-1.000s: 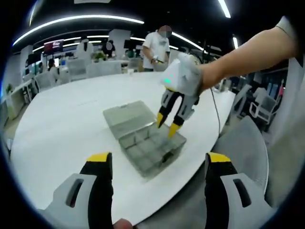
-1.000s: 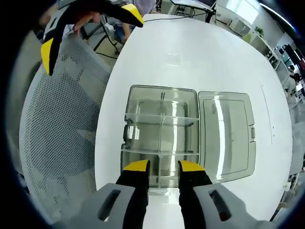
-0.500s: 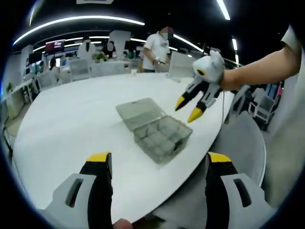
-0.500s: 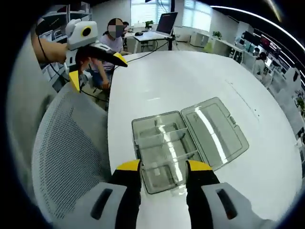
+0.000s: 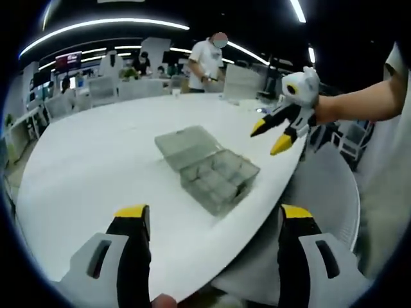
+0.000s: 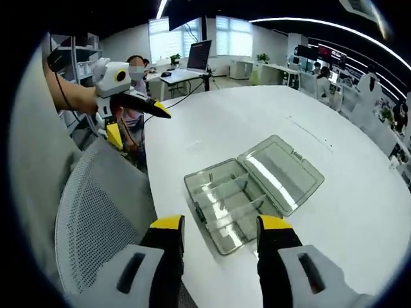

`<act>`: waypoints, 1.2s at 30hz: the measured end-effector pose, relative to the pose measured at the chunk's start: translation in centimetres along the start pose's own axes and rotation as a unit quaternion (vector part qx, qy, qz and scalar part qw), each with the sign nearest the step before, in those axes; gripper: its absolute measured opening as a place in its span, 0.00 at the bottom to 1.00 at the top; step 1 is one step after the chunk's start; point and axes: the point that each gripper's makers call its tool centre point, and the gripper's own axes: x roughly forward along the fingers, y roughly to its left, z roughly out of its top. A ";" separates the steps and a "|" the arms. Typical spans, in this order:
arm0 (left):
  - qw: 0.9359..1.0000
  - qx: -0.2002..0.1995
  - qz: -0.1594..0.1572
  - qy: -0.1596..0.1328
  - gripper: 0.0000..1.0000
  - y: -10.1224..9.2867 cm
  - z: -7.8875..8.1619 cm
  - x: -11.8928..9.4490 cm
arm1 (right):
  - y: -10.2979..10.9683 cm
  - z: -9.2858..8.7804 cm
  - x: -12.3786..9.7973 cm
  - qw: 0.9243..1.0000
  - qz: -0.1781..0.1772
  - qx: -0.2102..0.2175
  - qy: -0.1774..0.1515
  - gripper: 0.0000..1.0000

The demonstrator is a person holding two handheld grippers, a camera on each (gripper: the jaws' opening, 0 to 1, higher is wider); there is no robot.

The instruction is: Insert the divider into the dual guide fixture by aligning both edges with the guide slots and pushing it downward to the bottom, including one-sided entry, uneven engagement, binding, and posture correction.

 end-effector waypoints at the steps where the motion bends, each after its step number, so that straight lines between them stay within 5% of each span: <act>1: 1.000 0.004 0.000 0.000 0.82 0.0 0.0 0.1 | 0.0 0.2 -0.3 1.000 -0.003 0.005 -0.011 0.45; 15: 1.000 -0.015 0.017 0.016 0.84 0.5 -0.2 2.4 | -0.5 -2.5 -3.5 0.998 -0.008 0.040 -0.053 0.56; 28: 0.998 -0.008 0.050 0.038 0.84 1.8 -1.2 1.8 | 0.9 -2.9 -3.0 0.993 0.017 0.058 -0.099 0.62; 36: 0.996 0.007 0.061 0.061 0.82 2.7 -2.0 1.2 | 1.3 -3.5 -3.0 0.994 0.024 0.048 -0.098 0.63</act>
